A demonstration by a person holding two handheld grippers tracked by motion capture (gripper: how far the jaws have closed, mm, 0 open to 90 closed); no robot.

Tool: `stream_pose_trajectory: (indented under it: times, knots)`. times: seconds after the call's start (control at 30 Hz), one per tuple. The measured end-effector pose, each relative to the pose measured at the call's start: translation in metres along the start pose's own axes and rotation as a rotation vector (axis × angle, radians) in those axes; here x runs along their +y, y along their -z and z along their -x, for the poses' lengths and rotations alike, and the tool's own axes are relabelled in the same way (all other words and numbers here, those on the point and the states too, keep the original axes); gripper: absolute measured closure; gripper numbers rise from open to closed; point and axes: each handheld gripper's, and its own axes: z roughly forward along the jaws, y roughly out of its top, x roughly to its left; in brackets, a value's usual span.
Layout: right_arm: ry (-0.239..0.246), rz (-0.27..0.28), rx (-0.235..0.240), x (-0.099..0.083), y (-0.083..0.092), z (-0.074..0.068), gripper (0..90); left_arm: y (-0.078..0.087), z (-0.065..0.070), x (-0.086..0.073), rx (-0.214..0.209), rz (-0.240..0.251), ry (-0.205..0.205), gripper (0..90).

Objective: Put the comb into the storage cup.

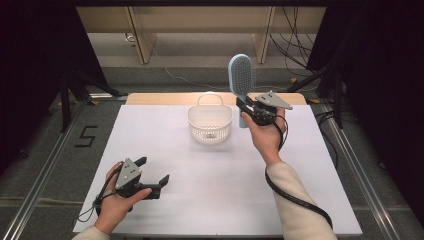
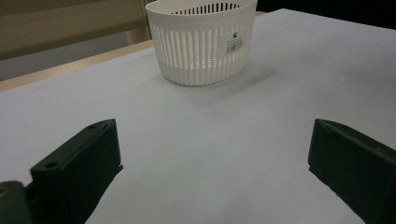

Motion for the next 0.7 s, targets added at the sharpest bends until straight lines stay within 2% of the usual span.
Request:
stream_pose_trajectory:
  times: [0.7]
  knots:
    - [0.006, 0.003, 0.013, 0.0051, -0.0054, -0.0061, 70.4, -0.0001, 0.0000, -0.0001, -0.002, 0.001, 0.000, 1.9]
